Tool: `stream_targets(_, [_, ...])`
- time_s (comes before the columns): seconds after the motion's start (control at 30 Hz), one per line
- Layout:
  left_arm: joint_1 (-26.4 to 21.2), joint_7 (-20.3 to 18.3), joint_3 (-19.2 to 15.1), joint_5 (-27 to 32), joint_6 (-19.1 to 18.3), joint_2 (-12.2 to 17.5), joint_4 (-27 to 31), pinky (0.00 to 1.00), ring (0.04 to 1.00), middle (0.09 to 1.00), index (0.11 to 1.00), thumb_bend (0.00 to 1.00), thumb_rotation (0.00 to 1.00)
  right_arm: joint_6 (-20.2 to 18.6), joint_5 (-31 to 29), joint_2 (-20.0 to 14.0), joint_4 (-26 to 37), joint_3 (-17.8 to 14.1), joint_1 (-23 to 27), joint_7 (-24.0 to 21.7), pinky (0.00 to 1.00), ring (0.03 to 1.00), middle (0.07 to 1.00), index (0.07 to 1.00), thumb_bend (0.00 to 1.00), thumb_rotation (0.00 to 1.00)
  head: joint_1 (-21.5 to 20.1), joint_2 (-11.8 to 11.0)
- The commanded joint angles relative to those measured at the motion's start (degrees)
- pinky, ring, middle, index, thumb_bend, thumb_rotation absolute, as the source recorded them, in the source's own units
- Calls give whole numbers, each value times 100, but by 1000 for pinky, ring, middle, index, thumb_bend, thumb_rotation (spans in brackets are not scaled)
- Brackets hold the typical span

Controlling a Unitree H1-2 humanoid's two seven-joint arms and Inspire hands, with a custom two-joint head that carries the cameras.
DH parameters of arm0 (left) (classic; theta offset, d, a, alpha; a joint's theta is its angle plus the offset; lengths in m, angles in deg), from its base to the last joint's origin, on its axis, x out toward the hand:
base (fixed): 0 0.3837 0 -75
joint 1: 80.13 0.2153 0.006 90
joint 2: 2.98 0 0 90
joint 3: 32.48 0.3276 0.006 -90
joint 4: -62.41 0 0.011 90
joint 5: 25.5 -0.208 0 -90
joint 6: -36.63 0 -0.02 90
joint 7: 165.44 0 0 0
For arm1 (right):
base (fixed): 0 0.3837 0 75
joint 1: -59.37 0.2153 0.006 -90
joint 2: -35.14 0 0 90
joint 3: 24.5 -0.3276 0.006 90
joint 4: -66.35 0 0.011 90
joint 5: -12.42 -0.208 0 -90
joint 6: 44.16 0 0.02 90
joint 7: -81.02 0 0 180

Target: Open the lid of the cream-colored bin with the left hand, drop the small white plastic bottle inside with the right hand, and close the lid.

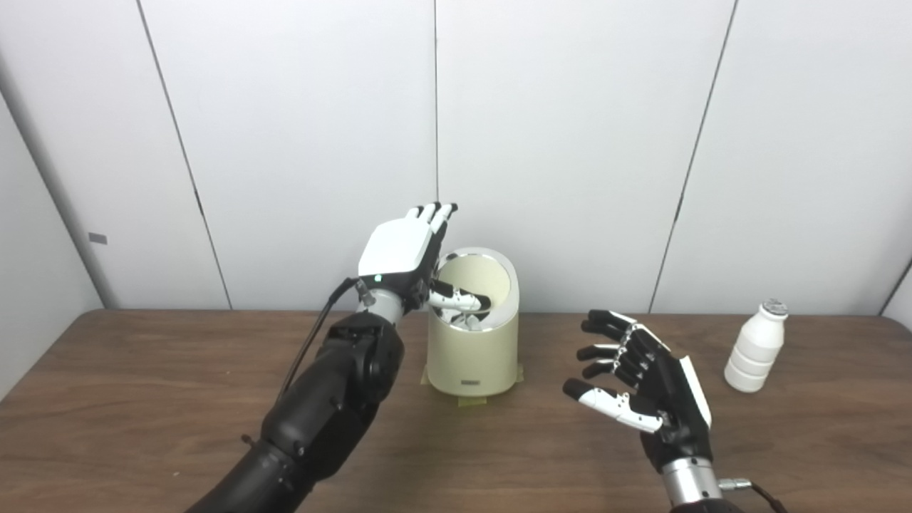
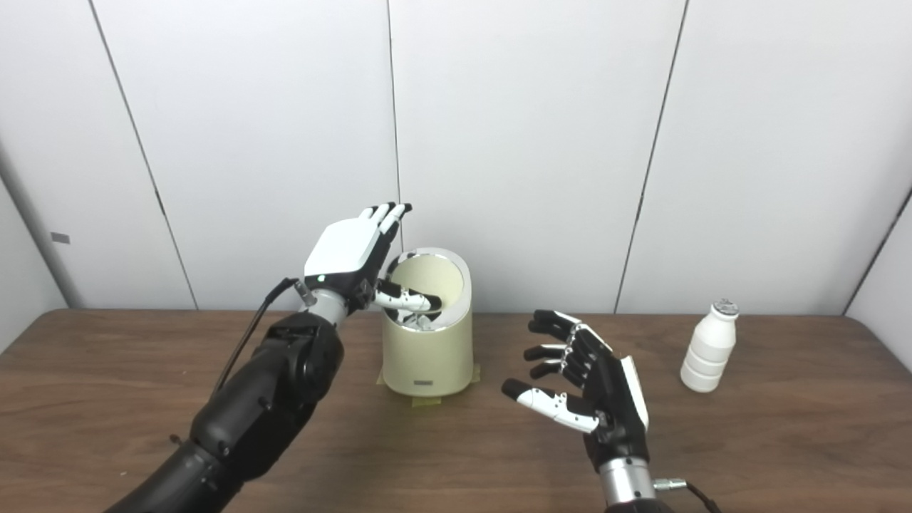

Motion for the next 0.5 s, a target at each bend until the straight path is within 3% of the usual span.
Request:
stream_targets(0.0, [-254, -353, 149, -433, -219, 157, 183, 814, 958, 1000, 1000, 932, 97, 73, -30, 0, 175, 1, 176, -13, 458, 572, 715, 699, 767, 174, -3, 7])
stream_targets(0.17, [-181, -642, 111, -614, -294, 222, 545, 744, 922, 980, 1000, 960, 104, 143, -51, -6, 127, -2, 185, -21, 453, 571, 717, 702, 787, 194, -4, 6])
stream_targets(0.3, [143, -187, -719, 204, -95, -61, 1054, 698, 897, 964, 997, 867, 152, 191, -57, -19, 72, -9, 190, -19, 451, 567, 716, 701, 788, 193, 3, 8])
stream_targets(0.4, [433, 395, -1452, 977, 417, -375, 1317, 637, 838, 894, 917, 767, 228, 197, -49, -32, 45, -8, 200, -16, 456, 573, 715, 702, 787, 197, 28, 8])
stream_targets(0.47, [615, 665, -1909, 1605, 842, -573, 1443, 660, 813, 854, 870, 745, 184, 181, -40, -33, 51, -5, 207, -12, 456, 573, 714, 703, 786, 196, 41, 6])
